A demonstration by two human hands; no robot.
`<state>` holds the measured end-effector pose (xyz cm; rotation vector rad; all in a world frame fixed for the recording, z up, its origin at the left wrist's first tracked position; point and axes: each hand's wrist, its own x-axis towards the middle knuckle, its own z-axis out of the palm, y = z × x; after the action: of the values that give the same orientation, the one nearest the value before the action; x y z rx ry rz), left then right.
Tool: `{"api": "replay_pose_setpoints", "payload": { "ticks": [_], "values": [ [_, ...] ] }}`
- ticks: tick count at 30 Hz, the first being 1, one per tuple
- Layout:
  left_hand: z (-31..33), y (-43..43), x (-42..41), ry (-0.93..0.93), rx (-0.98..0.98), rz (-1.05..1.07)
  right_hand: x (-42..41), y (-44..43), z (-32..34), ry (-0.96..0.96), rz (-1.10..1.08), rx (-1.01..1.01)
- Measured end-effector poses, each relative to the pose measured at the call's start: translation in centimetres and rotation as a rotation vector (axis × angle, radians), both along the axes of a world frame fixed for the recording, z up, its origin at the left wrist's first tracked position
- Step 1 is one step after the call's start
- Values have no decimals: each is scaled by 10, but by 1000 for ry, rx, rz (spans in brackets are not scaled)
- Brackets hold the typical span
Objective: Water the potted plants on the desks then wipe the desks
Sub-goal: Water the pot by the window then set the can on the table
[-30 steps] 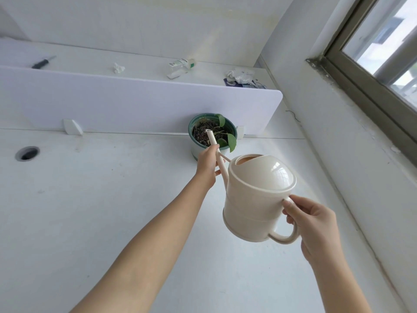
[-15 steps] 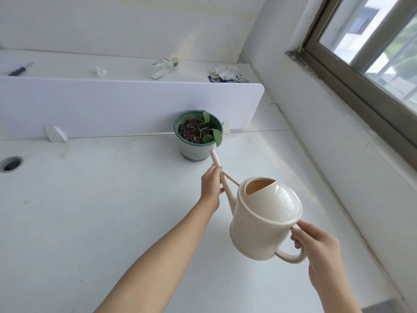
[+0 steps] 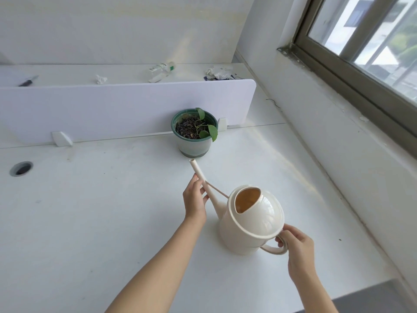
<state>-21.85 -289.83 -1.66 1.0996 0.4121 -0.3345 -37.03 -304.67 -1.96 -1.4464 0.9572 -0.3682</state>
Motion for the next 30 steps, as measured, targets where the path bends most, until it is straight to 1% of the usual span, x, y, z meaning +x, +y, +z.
{"api": "replay_pose_setpoints", "payload": {
  "ticks": [6,11,15,18,20,23,27,30],
  "values": [
    [-3,16,-8,15,-27,110,-2,5,-4,-31,87,12],
    [-8,30,-20,14,-18,157,-3,6,-8,-55,131,48],
    [-7,38,-22,7,37,156,0,1,-7,-37,198,59],
    [-6,44,-17,-18,128,108,8,-8,-5,-9,239,10],
    [-4,50,-10,-51,191,120,22,-18,-4,7,227,-58],
    [5,65,6,-111,224,169,51,-24,8,-29,276,-130],
    [21,81,34,-213,257,182,94,-20,25,-82,369,-152],
    [28,85,60,-247,279,194,131,-16,33,-108,441,-135]
  ]
}}
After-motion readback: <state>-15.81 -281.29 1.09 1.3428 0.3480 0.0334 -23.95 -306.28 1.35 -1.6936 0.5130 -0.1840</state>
